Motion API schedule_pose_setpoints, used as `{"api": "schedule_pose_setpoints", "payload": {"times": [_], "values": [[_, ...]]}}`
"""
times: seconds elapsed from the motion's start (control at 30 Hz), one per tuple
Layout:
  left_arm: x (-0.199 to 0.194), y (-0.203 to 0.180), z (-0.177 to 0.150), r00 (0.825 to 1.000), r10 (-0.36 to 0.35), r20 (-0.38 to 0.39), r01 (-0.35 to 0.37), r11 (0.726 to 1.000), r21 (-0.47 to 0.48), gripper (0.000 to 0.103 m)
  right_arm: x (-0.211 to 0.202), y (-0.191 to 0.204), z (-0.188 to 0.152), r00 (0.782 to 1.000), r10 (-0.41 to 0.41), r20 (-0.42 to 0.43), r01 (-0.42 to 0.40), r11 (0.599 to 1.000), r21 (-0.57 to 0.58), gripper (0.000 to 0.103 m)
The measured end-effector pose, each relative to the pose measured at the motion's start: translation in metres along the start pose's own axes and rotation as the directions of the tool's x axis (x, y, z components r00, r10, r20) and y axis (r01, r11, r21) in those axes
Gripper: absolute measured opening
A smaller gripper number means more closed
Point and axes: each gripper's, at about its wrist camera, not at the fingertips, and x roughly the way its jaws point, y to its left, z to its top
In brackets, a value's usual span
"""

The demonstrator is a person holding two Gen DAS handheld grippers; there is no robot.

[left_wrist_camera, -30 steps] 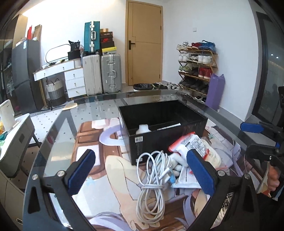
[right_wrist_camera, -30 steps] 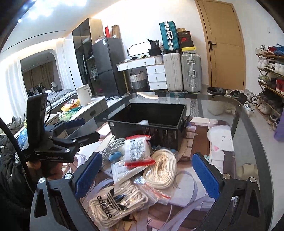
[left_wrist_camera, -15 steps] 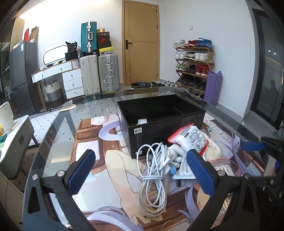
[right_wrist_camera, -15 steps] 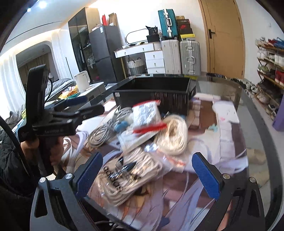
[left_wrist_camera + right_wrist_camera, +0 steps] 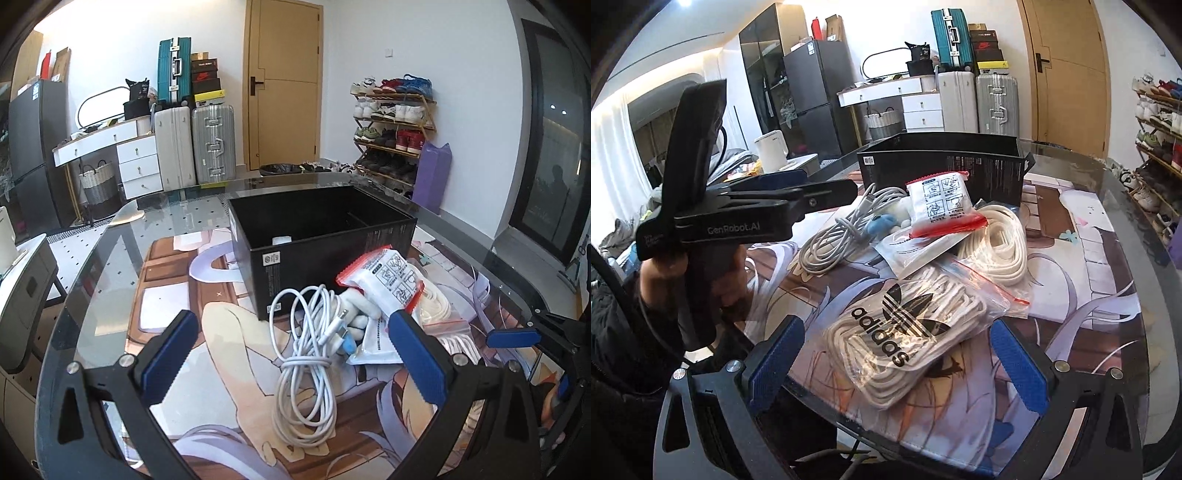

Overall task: Organize soft objects
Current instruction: 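Withdraw both tools from the box and move the right toward the adidas bag, then grasp the adidas bag of white rope with the right gripper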

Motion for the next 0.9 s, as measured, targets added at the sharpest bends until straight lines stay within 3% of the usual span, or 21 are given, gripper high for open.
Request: {"api": "schedule_pose_setpoints", "payload": {"times": [0.1, 0.4, 0.57, 0.9], "values": [[0.001, -0.002, -0.002, 1.000, -0.007, -0.007, 0.007, 1.000, 0.010, 0.103, 0.007, 0.001, 0.001, 0.999, -0.054, -0.008, 0.054, 0.999, 0.007, 0.102], [0.001, -0.007, -0.004, 1.000, -0.017, -0.017, 0.017, 0.999, 0.032, 0.103, -0.008, -0.028, -0.012, 0.995, -0.088, -0.045, 0.088, 0.996, 0.004, 0.103], [0.002, -0.009, -0.004, 1.000, -0.012, -0.019, 0.013, 0.999, 0.042, 0.103, -0.015, -0.049, -0.018, 0.992, -0.124, -0.035, 0.127, 0.989, 0.073, 0.103], [0.002, -0.011, -0.005, 1.000, -0.013, -0.020, 0.014, 0.999, 0.050, 0.103, 0.007, -0.032, -0.008, 0.991, -0.134, -0.020, 0.134, 0.990, 0.032, 0.101]]}}
